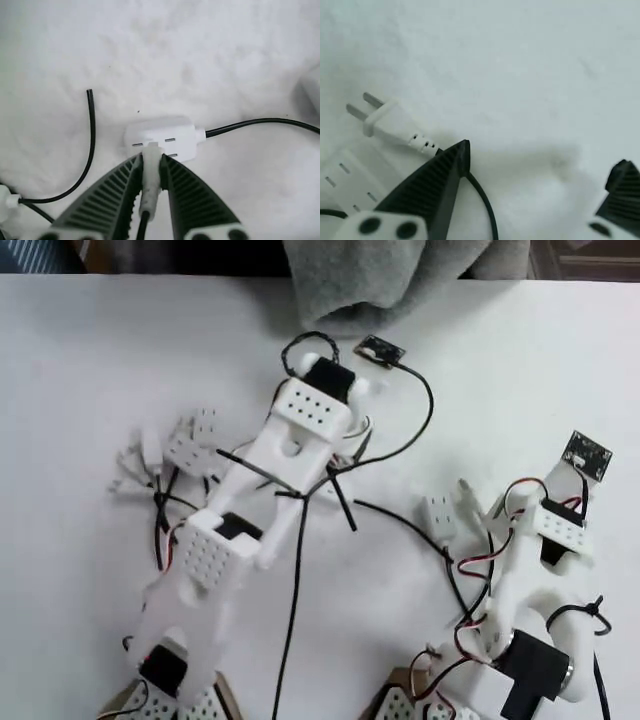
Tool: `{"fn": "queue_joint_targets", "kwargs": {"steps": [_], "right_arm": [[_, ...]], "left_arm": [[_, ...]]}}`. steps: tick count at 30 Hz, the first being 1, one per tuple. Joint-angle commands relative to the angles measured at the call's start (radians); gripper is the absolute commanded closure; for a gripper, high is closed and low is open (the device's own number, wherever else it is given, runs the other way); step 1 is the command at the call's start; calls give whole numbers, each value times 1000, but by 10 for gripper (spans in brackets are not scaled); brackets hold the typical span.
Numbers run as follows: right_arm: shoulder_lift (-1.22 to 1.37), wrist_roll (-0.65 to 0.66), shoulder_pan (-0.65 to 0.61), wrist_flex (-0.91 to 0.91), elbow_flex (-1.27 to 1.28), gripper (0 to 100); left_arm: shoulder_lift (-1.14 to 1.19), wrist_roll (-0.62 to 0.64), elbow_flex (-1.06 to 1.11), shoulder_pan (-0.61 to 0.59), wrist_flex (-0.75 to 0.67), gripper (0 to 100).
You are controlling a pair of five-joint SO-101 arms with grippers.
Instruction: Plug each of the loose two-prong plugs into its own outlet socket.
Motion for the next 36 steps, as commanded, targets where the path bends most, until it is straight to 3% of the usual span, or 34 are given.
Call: {"fn": "queue_joint_targets", "kwargs": {"steps": [1, 13, 21, 36], "right_arm": [[-33, -9, -8, -22, -3, 584], [-31, -9, -8, -22, -3, 584], [-31, -9, -8, -22, -3, 584], [-31, -9, -8, -22, -3, 584]], "left_arm": [[-15, 11, -41, -10, 6, 976], [-27, 25, 32, -1, 8, 976], [-153, 32, 140, -10, -17, 976], [-150, 26, 153, -53, -91, 976]]}}
